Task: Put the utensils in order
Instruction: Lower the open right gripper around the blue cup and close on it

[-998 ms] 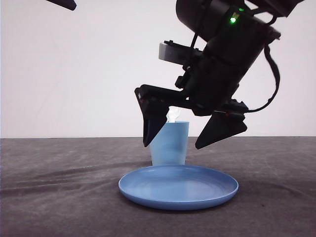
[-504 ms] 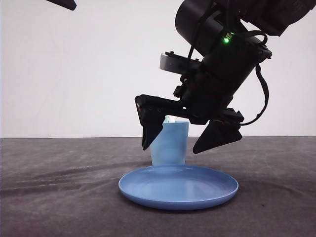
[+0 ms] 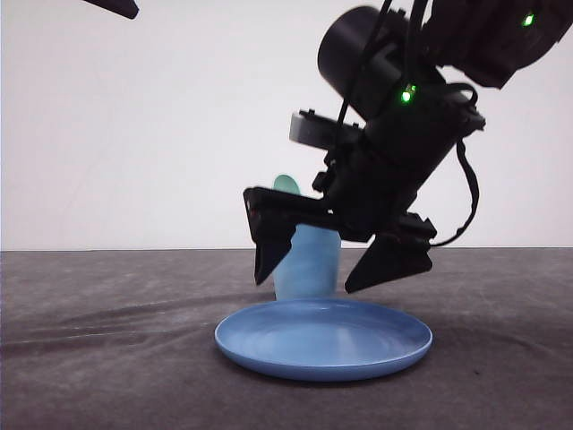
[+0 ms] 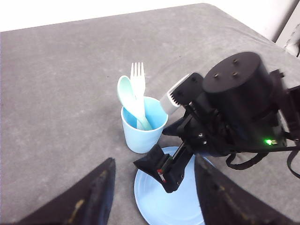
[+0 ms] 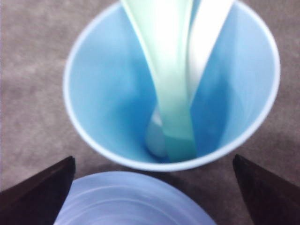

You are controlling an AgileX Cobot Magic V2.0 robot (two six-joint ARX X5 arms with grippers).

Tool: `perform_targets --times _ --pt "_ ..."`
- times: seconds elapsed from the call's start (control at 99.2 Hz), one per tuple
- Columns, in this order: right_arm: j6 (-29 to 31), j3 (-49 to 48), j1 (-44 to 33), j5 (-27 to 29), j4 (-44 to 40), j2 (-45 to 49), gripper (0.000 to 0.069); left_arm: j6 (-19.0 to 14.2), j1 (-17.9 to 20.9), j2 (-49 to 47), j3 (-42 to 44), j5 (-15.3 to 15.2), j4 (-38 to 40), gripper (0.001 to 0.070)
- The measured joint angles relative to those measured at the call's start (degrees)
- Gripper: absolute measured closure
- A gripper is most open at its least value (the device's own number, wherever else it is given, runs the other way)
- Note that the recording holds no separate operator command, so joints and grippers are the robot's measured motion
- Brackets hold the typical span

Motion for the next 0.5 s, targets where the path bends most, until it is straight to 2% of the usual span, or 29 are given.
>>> perform_targets --times 0.504 --pt "0.02 1.11 -1.25 0.00 3.06 0.04 0.0012 1.03 0.00 0.00 0.00 0.00 0.02 0.0388"
